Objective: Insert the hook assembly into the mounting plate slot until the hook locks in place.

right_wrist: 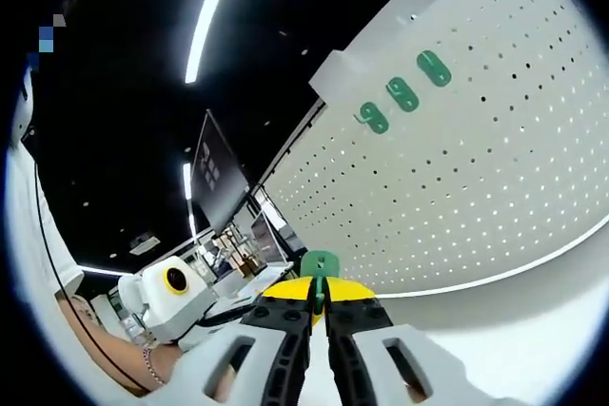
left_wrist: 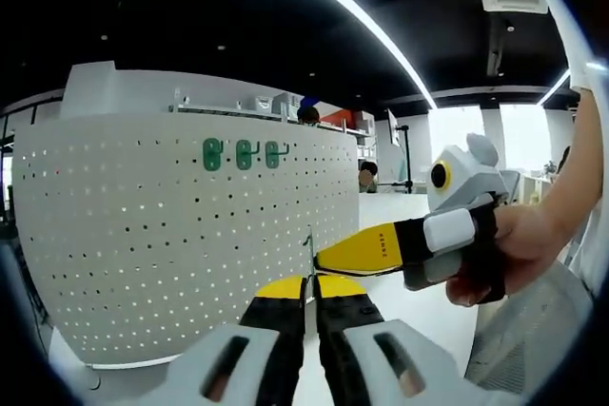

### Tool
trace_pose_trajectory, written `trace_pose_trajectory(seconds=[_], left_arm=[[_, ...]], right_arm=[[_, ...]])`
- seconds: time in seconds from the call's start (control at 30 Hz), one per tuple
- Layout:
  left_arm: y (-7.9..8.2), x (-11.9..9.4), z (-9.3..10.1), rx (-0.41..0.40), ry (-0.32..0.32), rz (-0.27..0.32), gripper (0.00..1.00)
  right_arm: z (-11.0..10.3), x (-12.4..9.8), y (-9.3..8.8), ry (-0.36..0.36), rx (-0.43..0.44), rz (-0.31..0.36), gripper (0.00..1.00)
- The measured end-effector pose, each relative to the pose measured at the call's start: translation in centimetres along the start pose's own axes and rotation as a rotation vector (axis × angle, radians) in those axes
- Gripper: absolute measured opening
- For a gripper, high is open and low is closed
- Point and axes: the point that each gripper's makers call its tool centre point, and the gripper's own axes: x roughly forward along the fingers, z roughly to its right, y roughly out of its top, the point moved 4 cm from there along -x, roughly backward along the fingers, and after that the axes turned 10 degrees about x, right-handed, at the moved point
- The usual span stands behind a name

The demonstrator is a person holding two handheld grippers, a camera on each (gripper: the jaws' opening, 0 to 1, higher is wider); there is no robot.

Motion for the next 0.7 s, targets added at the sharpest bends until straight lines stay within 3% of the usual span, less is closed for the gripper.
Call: trace_pose_trajectory(seconds=[0.7], left_arm=[[0.01,-0.07,0.12,-0.004,-0.006,0.007,0.04]], right_arm=[[-0.13,-0.19,-0.07,0.001,-0.003,0.012,0.00]])
